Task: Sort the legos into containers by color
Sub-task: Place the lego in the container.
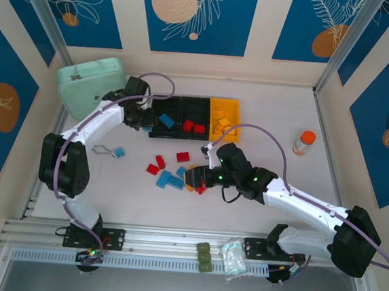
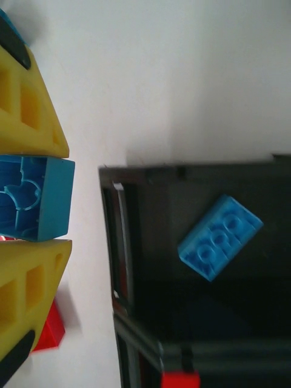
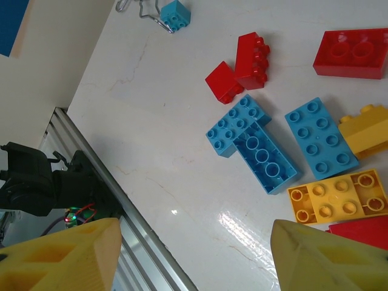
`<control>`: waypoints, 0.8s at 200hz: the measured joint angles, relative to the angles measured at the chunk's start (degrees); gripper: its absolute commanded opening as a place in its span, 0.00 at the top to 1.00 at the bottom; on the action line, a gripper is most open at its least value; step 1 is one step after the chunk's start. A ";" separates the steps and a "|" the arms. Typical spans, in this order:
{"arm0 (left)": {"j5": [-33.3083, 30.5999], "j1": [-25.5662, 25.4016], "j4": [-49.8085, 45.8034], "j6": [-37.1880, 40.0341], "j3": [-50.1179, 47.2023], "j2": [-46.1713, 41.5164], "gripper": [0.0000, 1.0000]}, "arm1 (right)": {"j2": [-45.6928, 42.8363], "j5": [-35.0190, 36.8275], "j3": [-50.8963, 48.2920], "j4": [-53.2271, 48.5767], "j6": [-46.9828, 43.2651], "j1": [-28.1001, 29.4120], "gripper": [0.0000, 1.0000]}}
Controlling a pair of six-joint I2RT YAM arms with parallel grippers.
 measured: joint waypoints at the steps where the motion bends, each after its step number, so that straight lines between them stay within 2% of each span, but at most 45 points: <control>1: 0.00 -0.13 -0.09 0.00 0.37 0.17 0.66 | -0.02 0.02 -0.02 0.00 0.00 0.00 0.34; 89: -3.50 -4.72 -2.32 -0.61 14.53 15.89 0.67 | -2.80 0.74 -0.63 -0.55 0.02 -0.61 0.34; 160: -6.51 -5.14 -4.17 -0.48 18.69 20.72 0.65 | -3.26 1.18 -1.38 -1.01 0.44 -1.40 0.34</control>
